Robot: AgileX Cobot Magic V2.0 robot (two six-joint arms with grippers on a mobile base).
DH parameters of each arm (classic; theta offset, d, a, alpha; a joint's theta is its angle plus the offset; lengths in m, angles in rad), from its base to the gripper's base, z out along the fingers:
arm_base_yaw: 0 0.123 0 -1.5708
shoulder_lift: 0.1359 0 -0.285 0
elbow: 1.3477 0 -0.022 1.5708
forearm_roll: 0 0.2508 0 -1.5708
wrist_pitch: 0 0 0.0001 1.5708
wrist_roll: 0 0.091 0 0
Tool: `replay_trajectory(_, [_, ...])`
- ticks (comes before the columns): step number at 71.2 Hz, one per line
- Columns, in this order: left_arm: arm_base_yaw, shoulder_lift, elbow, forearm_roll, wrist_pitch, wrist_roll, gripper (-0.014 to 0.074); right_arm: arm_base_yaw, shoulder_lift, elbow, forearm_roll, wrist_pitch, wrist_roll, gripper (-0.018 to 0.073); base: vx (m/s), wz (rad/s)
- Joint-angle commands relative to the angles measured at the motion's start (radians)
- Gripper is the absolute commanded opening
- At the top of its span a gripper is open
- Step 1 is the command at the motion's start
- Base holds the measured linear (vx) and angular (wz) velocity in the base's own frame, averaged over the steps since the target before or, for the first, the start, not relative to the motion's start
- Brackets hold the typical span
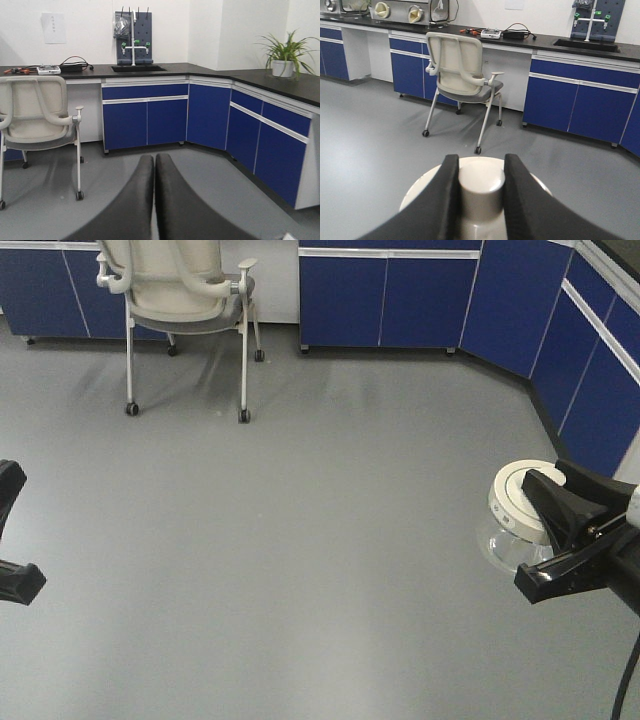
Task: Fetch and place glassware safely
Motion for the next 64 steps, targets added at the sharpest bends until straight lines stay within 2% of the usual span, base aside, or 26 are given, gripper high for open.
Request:
replay_trajectory(1, [-0.006, -0.009, -0.025, -0.024, -0.063, -0.008, -0.0007, -0.005, -0.007, -0.033, 0.008, -0.107, -0.002, -0.0001, 0.72, 0.0])
replay_trajectory(36, [-0.006, -0.009, -0.025, -0.024, -0.051, -0.008, -0.0007, -0.005, -0.006, -0.033, 0.008, -0.096, -0.002, -0.0001, 0.67, 0.0])
replay_trajectory(64, [-0.006, -0.009, -0.025, -0.024, -0.05, -0.008, -0.0007, -0.005, -0.006, -0.033, 0.008, -0.089, -0.002, -0.0001, 0.51, -0.11])
